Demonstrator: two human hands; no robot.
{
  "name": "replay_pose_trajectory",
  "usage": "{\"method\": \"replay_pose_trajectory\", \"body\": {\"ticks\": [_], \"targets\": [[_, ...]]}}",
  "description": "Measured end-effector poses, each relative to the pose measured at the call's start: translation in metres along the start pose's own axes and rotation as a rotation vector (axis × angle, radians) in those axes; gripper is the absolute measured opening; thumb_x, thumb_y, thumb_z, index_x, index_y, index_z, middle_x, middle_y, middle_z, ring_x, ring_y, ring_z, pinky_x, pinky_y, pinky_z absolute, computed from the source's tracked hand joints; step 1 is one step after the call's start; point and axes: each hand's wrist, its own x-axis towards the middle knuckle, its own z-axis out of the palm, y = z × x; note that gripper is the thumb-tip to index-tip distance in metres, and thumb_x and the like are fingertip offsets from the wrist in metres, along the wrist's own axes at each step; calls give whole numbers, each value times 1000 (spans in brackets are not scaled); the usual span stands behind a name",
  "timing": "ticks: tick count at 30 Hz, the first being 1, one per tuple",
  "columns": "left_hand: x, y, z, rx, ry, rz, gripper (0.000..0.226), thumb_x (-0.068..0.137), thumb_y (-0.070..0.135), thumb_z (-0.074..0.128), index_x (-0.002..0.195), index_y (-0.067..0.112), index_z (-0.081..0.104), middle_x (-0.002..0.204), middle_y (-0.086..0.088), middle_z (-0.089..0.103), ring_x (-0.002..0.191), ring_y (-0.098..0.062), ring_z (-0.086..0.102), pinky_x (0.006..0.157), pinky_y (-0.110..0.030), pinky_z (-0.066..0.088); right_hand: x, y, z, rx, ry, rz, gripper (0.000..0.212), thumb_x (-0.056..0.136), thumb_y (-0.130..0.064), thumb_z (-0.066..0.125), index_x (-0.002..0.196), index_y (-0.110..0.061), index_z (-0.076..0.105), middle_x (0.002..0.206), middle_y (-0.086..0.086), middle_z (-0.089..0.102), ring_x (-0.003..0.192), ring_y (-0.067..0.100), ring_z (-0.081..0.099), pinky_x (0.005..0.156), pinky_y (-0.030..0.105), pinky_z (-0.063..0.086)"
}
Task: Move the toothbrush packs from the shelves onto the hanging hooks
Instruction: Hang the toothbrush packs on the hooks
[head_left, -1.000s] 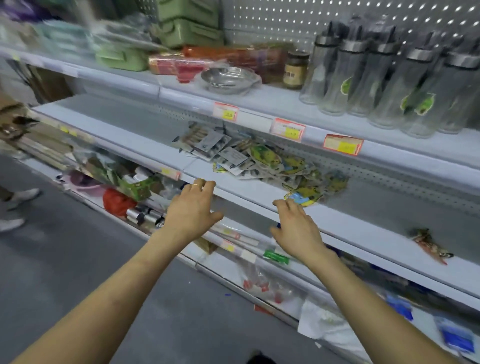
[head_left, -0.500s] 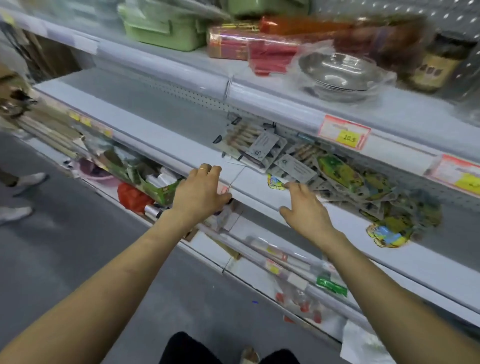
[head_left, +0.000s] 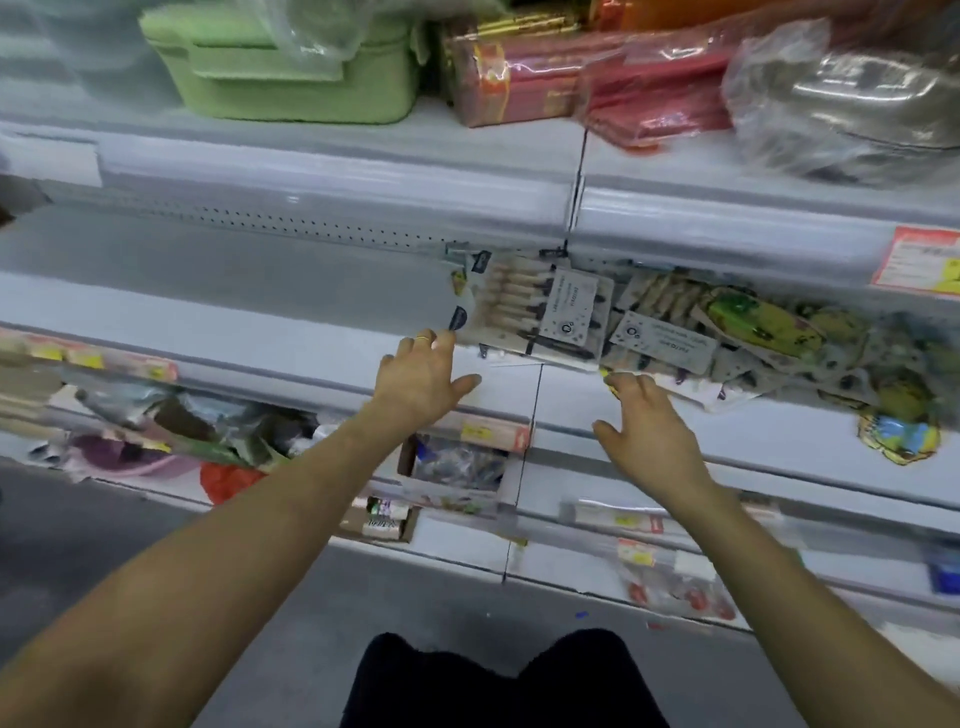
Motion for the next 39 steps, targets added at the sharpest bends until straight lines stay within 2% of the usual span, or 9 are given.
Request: {"method": "replay_pose_trajectory", "body": {"ticks": [4, 10, 13, 16, 19, 22, 30, 35, 39], "targets": [[37, -8, 12, -10, -11, 27, 84, 98, 74, 41, 162, 24, 20, 153, -18, 45, 138, -39, 45, 105, -54, 43, -16, 12, 11, -14, 30, 36, 56, 97, -23, 69, 148, -12, 48, 144, 12, 50, 129, 38, 52, 94, 48, 51], [77, -5, 28, -280, 13, -46, 99, 98, 72, 46, 164, 7, 11, 157, -24, 42, 142, -43, 42, 115, -54, 35, -37, 39, 13, -14, 112, 139, 58, 95, -20, 72, 148, -13, 49, 144, 10, 52, 125, 37, 56, 93, 47, 51], [93, -5, 37, -380, 44, -59, 92, 97, 68, 52, 160, 7, 23, 150, -21, 50, 138, -42, 47, 115, -52, 37, -39, 45, 17, -9, 115, 158, 59, 93, -19, 73, 147, -12, 50, 141, 12, 53, 119, 39, 60, 91, 49, 53], [102, -2, 45, -457, 119, -36, 78, 88, 73, 61, 134, 12, 48, 123, -13, 67, 116, -36, 64, 100, -51, 51, -37, 44, 19, -12, 110, 164, 59, 95, -20, 72, 148, -12, 50, 142, 11, 53, 120, 37, 59, 90, 47, 53], [102, 1, 51, -611, 150, -33, 72, 81, 69, 71, 123, 13, 54, 114, -9, 67, 107, -32, 64, 90, -50, 57, -31, 38, 18, -17, 101, 163, 58, 96, -20, 71, 149, -13, 49, 144, 10, 52, 127, 35, 55, 94, 47, 52], [94, 0, 52, -681, 239, -46, 76, 71, 74, 70, 120, 17, 57, 109, -5, 67, 104, -30, 64, 86, -49, 58, -20, 31, 12, -17, 111, 134, 58, 96, -20, 71, 148, -13, 49, 144, 9, 52, 129, 35, 53, 94, 48, 53], [55, -14, 39, -720, 322, -129, 55, 81, 45, 85, 122, 20, 58, 110, -2, 63, 102, -24, 61, 90, -45, 57, 16, 6, 2, 16, 98, 63, 52, 98, -22, 67, 146, -16, 48, 138, 7, 51, 124, 33, 53, 88, 44, 51], [39, -33, 30, -1003, 300, -244, 68, 86, 20, 83, 145, 22, 50, 134, 0, 56, 122, -15, 54, 102, -27, 45, 35, -9, 2, 50, 52, 8, 53, 100, -25, 65, 149, -15, 46, 144, 8, 48, 130, 31, 50, 95, 44, 49], [31, -51, 21, -1102, 281, -256, 76, 83, 15, 78, 152, 26, 47, 141, 4, 56, 130, -15, 55, 111, -37, 49, 51, -27, -1, 50, 13, -13, 55, 101, -29, 64, 150, -13, 44, 143, 18, 51, 130, 37, 51, 100, 48, 50]]}}
